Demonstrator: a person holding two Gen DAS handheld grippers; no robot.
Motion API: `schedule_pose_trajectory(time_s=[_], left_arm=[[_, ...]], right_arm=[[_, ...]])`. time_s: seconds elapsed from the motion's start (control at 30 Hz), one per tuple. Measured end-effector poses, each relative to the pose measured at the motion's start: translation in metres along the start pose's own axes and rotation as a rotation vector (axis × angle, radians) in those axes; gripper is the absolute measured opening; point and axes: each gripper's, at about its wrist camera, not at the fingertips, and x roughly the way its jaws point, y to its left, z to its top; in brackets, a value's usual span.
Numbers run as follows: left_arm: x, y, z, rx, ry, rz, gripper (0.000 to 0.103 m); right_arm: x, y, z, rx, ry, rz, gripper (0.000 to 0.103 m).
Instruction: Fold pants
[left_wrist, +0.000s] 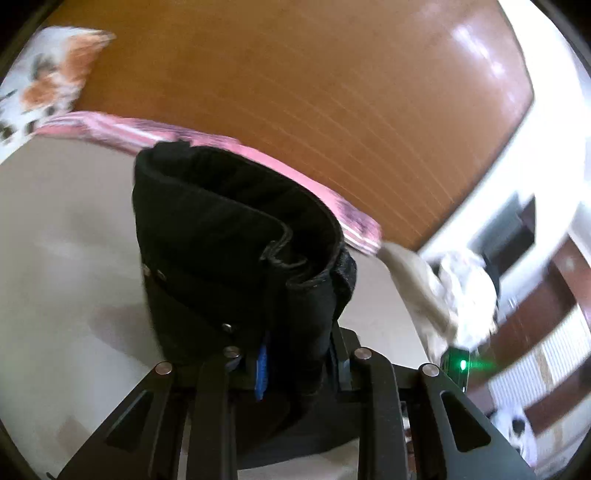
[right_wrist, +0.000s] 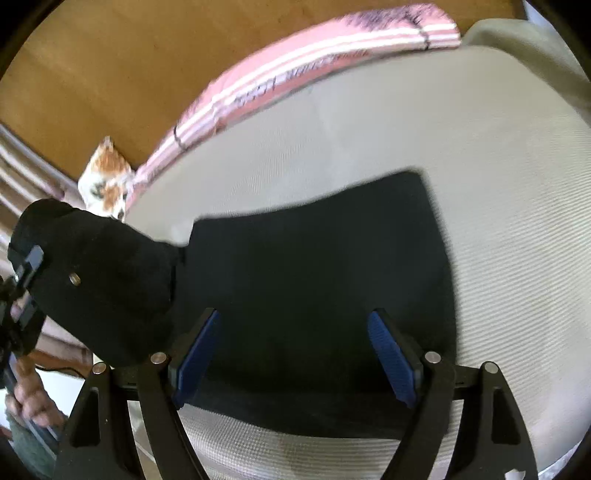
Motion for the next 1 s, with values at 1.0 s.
schedule_pose_trajectory(time_s=[1.0], left_arm=[[0.136,-0.115,-0.136,0.597,0.393,0.000,0.046]], right_arm=[[-0.027,-0.074,0.005,0.180,-0.029,0.075,0.080]])
